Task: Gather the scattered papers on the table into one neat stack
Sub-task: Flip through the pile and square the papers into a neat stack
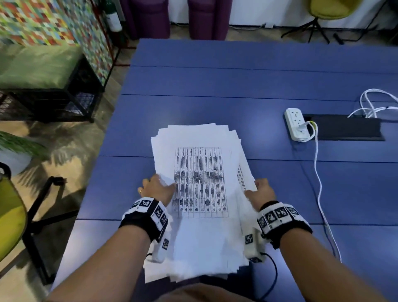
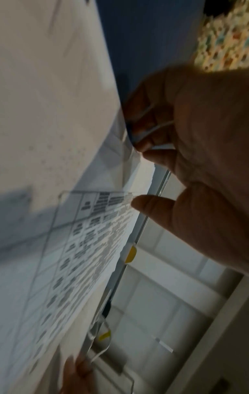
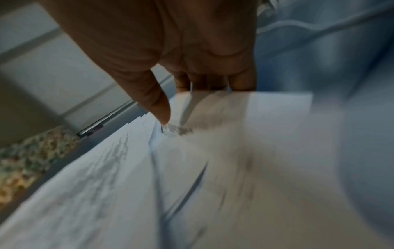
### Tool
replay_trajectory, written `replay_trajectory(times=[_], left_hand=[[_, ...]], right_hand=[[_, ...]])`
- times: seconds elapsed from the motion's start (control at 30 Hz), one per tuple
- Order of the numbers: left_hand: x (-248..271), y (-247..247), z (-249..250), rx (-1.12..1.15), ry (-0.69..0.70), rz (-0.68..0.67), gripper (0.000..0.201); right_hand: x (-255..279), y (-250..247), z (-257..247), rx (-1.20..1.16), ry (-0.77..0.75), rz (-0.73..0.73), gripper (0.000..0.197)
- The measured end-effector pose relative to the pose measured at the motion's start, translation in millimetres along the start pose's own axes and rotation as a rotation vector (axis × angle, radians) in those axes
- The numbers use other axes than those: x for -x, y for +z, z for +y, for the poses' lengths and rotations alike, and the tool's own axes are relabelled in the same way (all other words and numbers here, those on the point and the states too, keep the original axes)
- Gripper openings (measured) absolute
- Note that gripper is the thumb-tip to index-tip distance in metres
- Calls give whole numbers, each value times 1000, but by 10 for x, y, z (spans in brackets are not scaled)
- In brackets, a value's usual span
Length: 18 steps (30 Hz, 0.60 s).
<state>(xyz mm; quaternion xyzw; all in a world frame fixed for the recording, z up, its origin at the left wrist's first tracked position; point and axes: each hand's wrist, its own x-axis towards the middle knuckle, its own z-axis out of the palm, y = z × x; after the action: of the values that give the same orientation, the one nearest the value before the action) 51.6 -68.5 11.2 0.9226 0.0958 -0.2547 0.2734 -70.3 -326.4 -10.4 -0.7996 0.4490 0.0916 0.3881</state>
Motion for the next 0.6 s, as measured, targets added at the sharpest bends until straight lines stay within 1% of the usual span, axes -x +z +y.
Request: replay_trajectory(times=[0.03,0.07,0.1,0.2,0.27,0.3,0.33,0.37,0.4,0.43,0.47,0.53,0.6], left_hand=[[55,0,18,-58,-11,-20,66],[104,15,25,-109,-20,-27,68],[143,39,19,-145,-26,-23,72],[177,102,-48,-195,-8,12,85],[163,104,-88,-191,2,25,87],[153,101,-104,-181,6,35,85],[145,97,-117,-153,10,47,81],[144,99,-126,-107,15,57,77],[144,108,-134,-57,16,69,73],[146,117,-140,-23,12,78,70],[152,126,-139,-7,6,83,68],[171,159,-128,17,2,90,67],[196,185,-102,67,-3,80,71]], right_hand=[[17,-3,19,-11,-16,42,42],[31,-6,26,-18,-24,54,45],[43,-6,21,-28,-14,37,46],[57,8,24,15,34,-34,38],[103,32,33,57,18,-11,39],[136,47,45,77,-11,51,44],[177,54,48,129,-58,145,49],[214,65,44,209,-124,235,53],[240,84,27,267,-198,279,53],[240,114,5,245,-244,247,49],[232,154,-38,165,-248,171,46],[230,221,-136,32,-181,46,44],[249,271,-231,-14,-139,-2,46]])
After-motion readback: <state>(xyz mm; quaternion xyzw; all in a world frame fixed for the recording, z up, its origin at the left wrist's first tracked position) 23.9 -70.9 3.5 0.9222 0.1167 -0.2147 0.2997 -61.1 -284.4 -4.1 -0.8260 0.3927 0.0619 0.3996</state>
